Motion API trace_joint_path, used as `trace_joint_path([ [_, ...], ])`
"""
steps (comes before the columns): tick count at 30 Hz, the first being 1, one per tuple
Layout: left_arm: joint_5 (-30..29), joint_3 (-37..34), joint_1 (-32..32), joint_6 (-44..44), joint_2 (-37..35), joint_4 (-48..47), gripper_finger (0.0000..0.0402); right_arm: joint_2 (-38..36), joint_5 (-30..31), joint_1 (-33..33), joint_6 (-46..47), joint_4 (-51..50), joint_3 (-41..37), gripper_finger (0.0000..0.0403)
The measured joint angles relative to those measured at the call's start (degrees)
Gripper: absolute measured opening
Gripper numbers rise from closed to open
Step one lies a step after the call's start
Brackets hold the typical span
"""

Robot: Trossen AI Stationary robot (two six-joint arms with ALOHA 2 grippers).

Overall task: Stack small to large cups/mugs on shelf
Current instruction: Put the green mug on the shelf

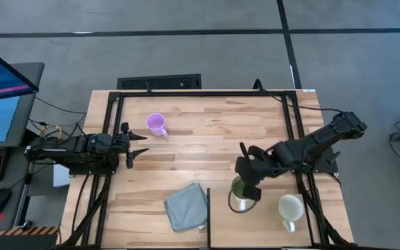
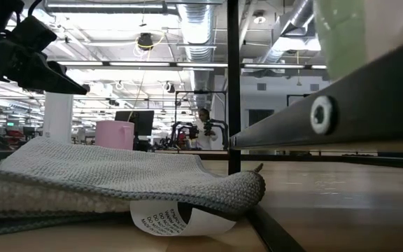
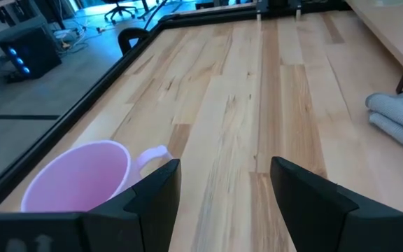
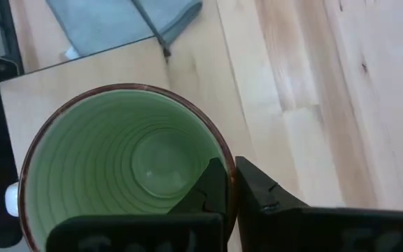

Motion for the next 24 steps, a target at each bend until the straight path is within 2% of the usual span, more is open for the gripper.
trace_joint_path([
  [12,0.0,0.0,0.0,-0.9,0.0,0.0,0.0213,0.0,8.0,12.9,18.3,-4.1,0.0,0.0021],
  [24,0.0,0.0,0.0,-0.9,0.0,0.0,0.0213,0.0,10.0,18.8,22.1,-3.9,-3.3,0.0021],
])
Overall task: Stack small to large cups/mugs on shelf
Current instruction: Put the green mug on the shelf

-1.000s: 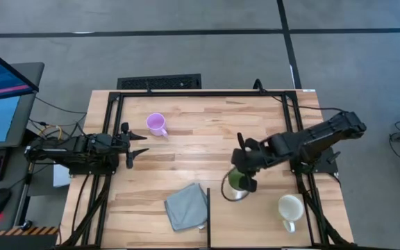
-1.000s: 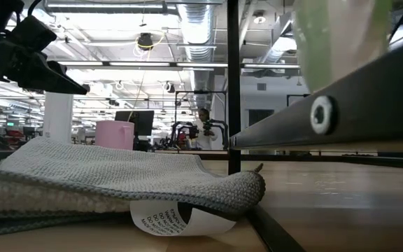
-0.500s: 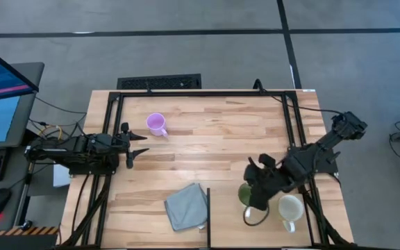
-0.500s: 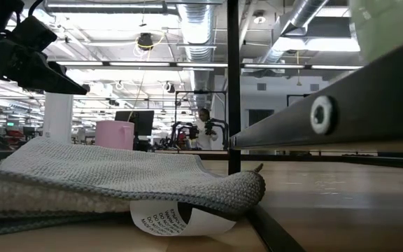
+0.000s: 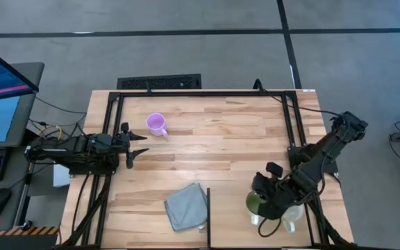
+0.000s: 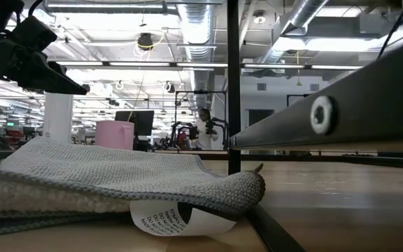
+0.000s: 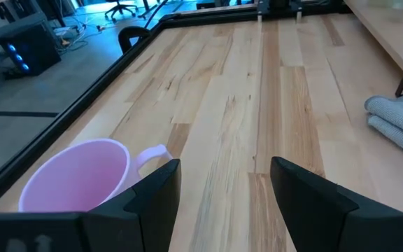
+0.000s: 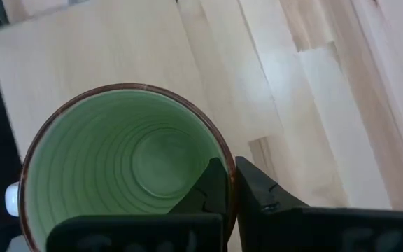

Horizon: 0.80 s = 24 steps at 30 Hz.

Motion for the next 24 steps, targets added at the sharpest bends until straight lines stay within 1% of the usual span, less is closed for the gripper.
trace_joint_path([
  [6,0.0,0.0,0.0,-2.3,0.0,0.0,0.0213,0.0,-0.1,1.5,1.5,0.4,-2.9,0.0024],
  [13,-0.2,0.0,0.0,-3.5,0.0,-0.1,0.0213,-0.1,0.1,3.3,1.5,4.5,-5.8,0.0021],
  [24,-0.5,0.0,0.0,-3.4,0.0,0.0,0.0213,-0.1,1.1,3.7,1.0,4.9,-6.2,0.0034],
])
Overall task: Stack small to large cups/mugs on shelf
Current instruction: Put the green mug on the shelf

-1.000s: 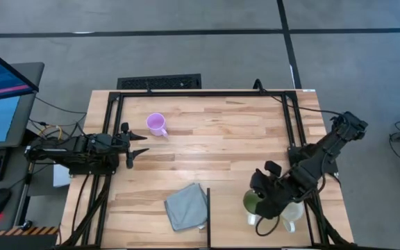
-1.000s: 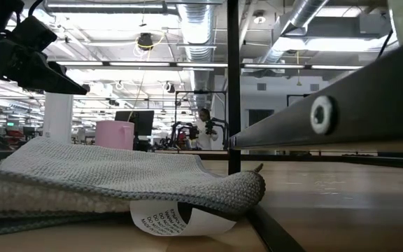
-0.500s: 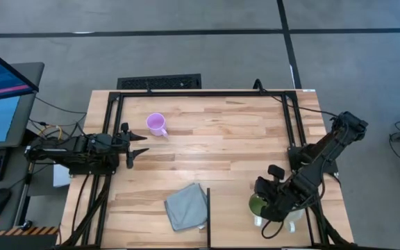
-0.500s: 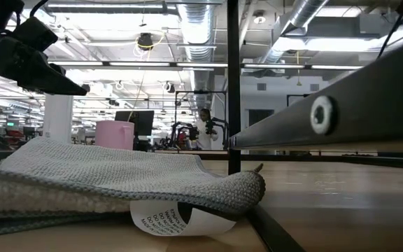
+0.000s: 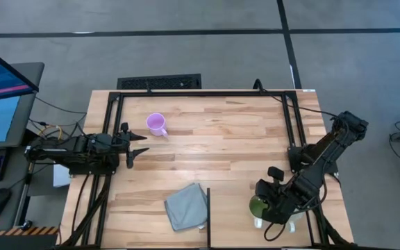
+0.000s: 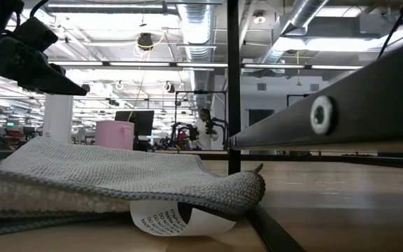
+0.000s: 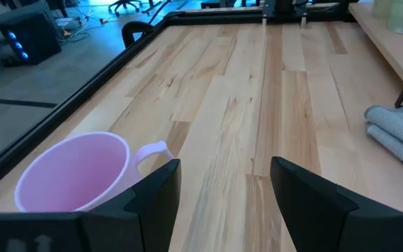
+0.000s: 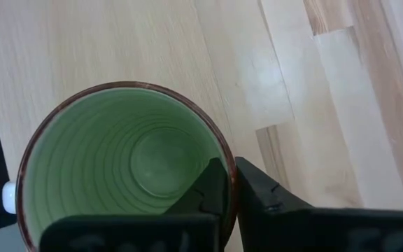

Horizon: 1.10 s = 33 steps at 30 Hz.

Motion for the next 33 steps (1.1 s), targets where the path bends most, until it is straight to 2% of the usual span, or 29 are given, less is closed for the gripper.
trace_joint_path([
  [8,0.0,0.0,0.0,0.1,0.0,0.0,0.0213,0.1,-0.2,0.0,0.0,0.0,0.0,0.0049],
  [33,0.0,0.0,0.0,0.0,0.0,0.0,0.0213,0.1,-0.3,-0.2,-1.7,-0.1,0.0,0.0052],
])
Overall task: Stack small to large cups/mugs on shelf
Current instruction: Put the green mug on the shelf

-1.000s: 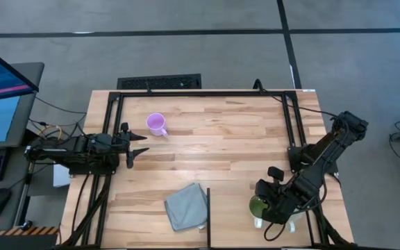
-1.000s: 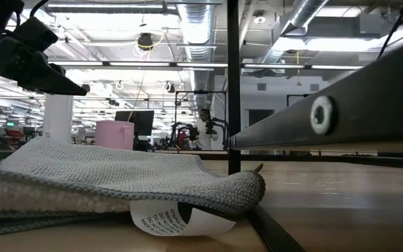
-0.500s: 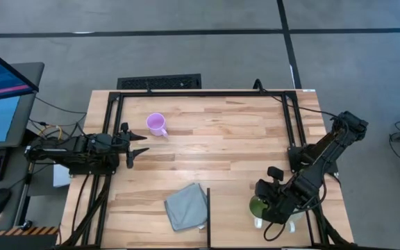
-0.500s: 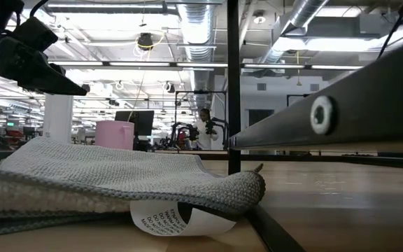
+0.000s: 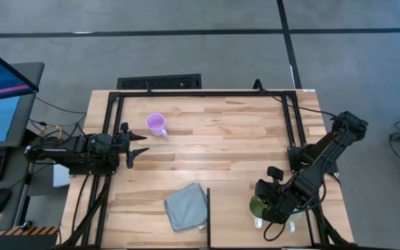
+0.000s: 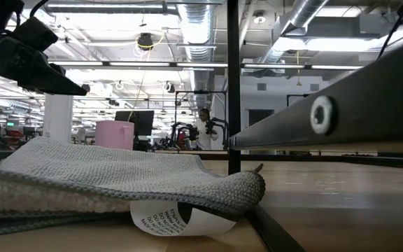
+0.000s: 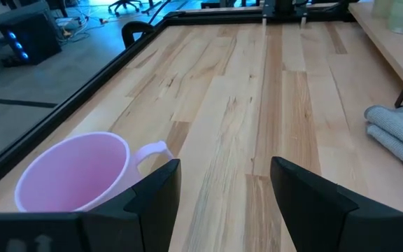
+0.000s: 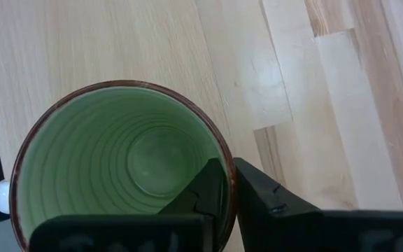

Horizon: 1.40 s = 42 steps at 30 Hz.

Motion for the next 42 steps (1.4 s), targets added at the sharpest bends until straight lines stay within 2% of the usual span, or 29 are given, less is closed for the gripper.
trace_joint_path([
  [8,0.0,0.0,0.0,-0.1,0.0,0.0,0.0213,0.1,-0.1,0.0,-2.4,1.3,0.2,0.0052],
  [34,0.0,0.0,0.0,-0.1,0.0,0.0,0.0213,0.1,-0.2,0.0,-2.4,2.4,0.5,0.0053],
  [42,0.0,0.0,0.0,-0.1,0.0,0.0,0.0213,0.0,-0.3,0.0,-2.4,2.5,0.6,0.0094],
])
